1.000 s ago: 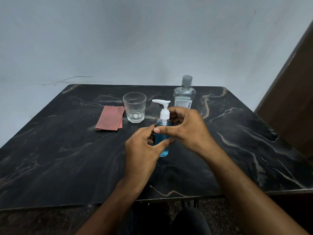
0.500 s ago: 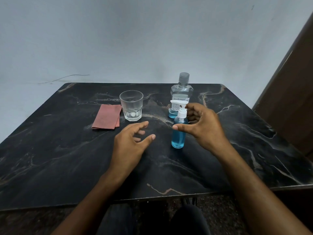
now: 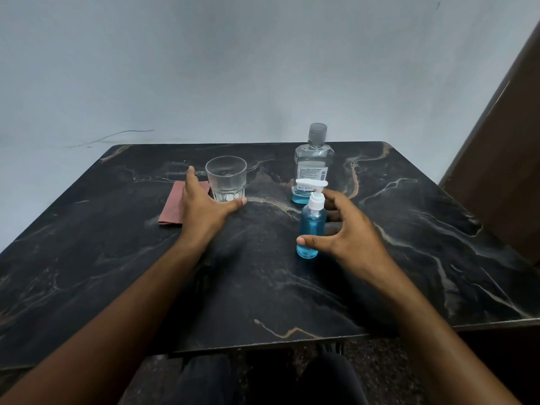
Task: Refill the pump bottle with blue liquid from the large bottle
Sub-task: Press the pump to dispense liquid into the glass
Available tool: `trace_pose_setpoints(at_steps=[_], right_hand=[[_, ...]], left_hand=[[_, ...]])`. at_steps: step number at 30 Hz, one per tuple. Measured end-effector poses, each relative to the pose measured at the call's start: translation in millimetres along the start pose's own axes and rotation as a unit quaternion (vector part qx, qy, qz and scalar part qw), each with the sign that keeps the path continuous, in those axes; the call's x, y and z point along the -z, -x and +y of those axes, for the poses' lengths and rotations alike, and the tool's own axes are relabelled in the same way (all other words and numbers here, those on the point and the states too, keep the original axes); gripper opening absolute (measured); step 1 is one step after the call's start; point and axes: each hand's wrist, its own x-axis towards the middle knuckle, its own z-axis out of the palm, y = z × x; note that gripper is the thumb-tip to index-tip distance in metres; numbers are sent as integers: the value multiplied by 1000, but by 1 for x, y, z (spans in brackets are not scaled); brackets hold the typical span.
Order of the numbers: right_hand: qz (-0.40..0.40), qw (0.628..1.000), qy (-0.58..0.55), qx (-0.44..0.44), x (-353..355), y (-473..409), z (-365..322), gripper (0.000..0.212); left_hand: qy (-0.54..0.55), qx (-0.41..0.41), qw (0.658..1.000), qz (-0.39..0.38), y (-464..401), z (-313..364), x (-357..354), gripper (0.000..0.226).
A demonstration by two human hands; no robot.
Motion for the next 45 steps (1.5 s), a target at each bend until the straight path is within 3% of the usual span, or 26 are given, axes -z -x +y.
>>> trace_pose_setpoints(at_steps=[7,13,18,21,29,35,41,45], right_hand=[[0,1000,-12,-18,-5,6,9,89],[10,999,-45,-26,-15,7,11,82],[25,999,-32,-27,-22,5,13,89],[33,999,-27,-20,-24,4,15,90],[48,997,-65,4,-24,9,12,66],[54,996,-59,28,-16,17,7,74],[44,993,-61,94,-4,23,-5,108],[38,991,-40,120,-2,23,-11,99]], left_hand=[[55,26,998,19,-19,-9,-22,131],[47,5,998,53,-22,-7,-28,97],[40,10,997,71,-22,-2,-23,87],[30,-9,998,62,-12,0,-17,85],[35,-86,996,-4,39,18,8,87],[34,-161,984,-67,89,23,15,89],[11,-212,975,-63,100,23,14,89],[-11,-256,964,-65,99,21,13,90]])
